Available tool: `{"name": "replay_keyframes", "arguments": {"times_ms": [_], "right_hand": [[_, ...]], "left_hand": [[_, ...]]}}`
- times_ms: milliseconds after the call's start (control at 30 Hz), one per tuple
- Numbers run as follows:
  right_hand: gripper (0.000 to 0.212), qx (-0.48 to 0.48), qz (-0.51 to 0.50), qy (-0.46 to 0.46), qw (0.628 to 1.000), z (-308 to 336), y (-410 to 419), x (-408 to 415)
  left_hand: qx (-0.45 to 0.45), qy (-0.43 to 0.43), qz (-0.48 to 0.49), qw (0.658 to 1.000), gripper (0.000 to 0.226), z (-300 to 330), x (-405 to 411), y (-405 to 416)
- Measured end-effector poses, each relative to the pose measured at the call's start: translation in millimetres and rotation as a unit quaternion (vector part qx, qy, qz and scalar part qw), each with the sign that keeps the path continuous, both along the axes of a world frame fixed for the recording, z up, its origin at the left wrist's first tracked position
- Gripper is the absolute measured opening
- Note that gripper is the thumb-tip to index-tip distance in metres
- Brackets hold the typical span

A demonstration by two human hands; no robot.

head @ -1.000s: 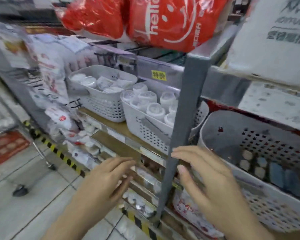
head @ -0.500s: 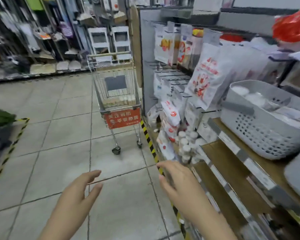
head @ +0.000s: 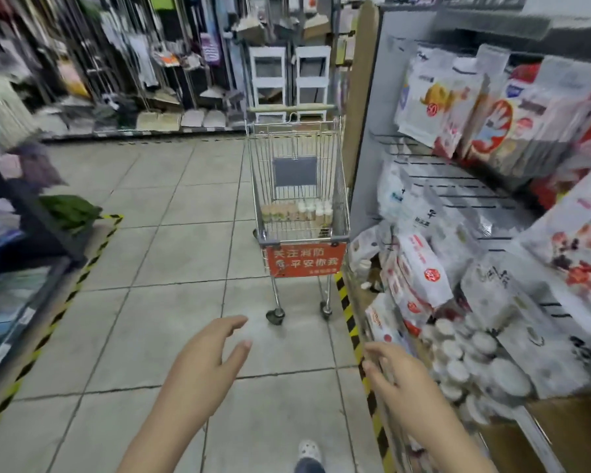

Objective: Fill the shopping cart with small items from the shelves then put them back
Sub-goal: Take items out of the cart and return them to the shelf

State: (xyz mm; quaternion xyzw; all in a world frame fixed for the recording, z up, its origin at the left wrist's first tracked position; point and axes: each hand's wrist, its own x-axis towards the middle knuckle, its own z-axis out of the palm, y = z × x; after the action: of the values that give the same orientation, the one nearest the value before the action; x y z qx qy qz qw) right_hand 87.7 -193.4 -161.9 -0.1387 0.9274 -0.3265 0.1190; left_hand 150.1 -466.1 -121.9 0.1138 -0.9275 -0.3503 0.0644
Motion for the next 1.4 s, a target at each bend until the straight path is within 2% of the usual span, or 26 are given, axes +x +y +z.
{"name": "replay_keyframes", "arguments": {"times_ms": [267, 500, 667, 833, 1000, 1133, 1233, 1400], "right_hand": [[0.03, -0.014, 0.018, 0.02, 1.0, 11, -77, -163], [0.03, 0.001, 0.054, 0.026, 0.998, 8, -154, -275], [0.03, -0.01, -0.007, -0.001, 1.0, -11, -176, -351], [0.018, -0.011, -0.111, -0.058, 0.992, -38, -180, -409], [0.015, -0.001, -0.162, -0.092, 0.983, -64, -187, -461], [0.025, 0.004, -0.159, -0.149, 0.976, -89, -193, -521], [0.027, 0.022, -0.163, -0.184, 0.969, -123, -198, -580], [0.016, 0.017, -0.18, -0.232, 0.956, -198, -202, -669]], "left_hand": [[-0.005, -0.002, 0.004, 1.0, 0.035, 7, -153, -52], [-0.026, -0.067, 0.032, 0.997, 0.036, -21, -251, -134], [-0.039, -0.105, 0.013, 0.994, 0.036, -43, -344, -194], [-0.045, -0.128, -0.032, 0.99, 0.033, -62, -448, -233], [-0.053, -0.15, -0.116, 0.98, 0.035, -90, -552, -228], [-0.065, -0.179, -0.181, 0.965, 0.039, -121, -626, -201], [-0.053, -0.209, -0.223, 0.951, 0.041, -156, -679, -180], [-0.026, -0.29, -0.237, 0.927, 0.043, -230, -756, -157]]}}
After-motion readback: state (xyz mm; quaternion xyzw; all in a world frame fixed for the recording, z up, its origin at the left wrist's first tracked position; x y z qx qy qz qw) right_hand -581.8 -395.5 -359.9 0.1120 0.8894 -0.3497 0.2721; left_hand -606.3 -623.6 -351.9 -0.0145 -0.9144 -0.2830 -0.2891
